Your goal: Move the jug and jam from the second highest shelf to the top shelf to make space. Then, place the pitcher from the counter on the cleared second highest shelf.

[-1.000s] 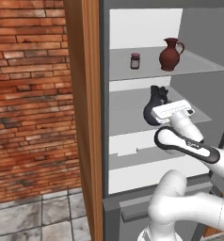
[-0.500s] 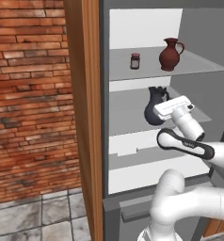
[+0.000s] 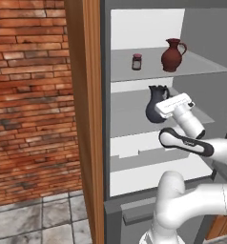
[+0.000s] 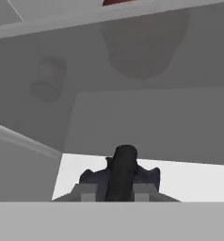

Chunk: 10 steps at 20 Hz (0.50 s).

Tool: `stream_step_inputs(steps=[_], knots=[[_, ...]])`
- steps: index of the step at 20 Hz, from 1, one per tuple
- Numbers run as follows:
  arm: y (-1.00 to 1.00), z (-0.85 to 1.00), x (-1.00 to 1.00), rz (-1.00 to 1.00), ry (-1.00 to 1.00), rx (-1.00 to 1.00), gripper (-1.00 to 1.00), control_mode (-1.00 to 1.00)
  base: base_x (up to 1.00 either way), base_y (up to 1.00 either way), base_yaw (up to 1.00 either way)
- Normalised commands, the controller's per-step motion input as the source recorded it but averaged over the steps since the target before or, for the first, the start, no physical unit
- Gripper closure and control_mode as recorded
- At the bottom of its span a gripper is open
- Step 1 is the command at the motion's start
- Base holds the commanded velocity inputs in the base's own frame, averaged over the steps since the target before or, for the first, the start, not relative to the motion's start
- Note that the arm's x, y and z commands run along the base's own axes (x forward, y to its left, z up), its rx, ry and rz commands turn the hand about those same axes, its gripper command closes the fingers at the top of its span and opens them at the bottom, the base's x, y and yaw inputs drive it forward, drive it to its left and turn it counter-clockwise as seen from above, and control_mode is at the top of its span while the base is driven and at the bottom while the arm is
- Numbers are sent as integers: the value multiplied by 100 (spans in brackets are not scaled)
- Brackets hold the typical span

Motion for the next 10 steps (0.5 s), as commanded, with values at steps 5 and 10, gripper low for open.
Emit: stream_step_inputs(steps=[5, 10], knots=[[14, -47, 21, 0, -19, 0, -100, -100, 0, 0, 0], [19, -17, 2, 0, -9, 0, -100, -100, 0, 0, 0]])
